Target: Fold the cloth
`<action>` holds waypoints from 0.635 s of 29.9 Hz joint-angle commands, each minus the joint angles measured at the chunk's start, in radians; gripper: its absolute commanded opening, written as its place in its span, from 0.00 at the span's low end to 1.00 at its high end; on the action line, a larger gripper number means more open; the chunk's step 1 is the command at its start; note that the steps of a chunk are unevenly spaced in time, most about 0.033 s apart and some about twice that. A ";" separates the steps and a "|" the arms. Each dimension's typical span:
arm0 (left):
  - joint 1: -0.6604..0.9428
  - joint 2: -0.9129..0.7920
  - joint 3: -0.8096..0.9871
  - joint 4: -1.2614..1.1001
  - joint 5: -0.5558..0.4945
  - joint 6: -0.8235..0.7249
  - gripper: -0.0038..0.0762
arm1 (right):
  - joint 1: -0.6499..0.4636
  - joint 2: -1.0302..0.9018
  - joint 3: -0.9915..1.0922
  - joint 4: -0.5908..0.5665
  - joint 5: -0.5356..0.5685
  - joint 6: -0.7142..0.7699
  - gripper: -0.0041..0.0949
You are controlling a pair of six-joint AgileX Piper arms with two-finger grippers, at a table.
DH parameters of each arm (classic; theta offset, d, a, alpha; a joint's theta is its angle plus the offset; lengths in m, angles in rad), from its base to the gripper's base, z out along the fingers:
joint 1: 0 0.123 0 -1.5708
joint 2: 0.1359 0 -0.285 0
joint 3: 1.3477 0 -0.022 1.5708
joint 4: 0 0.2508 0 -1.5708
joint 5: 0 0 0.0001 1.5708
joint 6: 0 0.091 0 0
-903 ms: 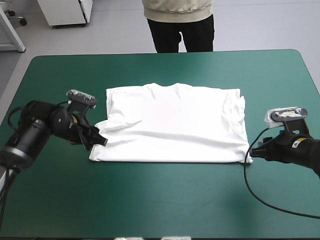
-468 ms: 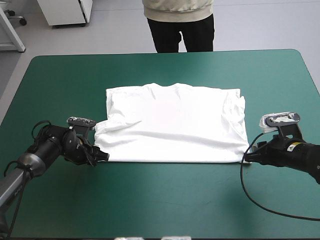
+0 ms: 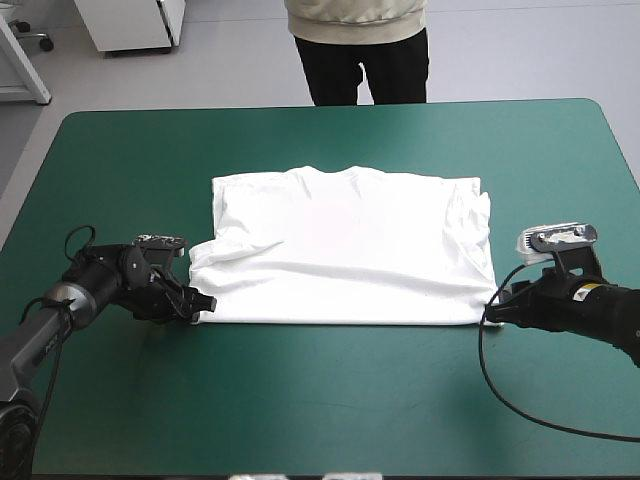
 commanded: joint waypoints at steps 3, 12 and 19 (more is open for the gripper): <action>-0.001 0.014 -0.018 -0.043 -0.021 0.020 0.49 | -0.007 -0.014 -0.027 0.022 -0.038 -0.012 0.41; -0.001 0.014 -0.018 -0.069 -0.030 0.045 0.04 | -0.007 0.051 -0.027 -0.027 0.005 -0.001 0.40; -0.001 0.014 -0.018 -0.085 -0.030 0.049 0.04 | -0.007 0.190 -0.016 0.018 0.014 -0.019 0.54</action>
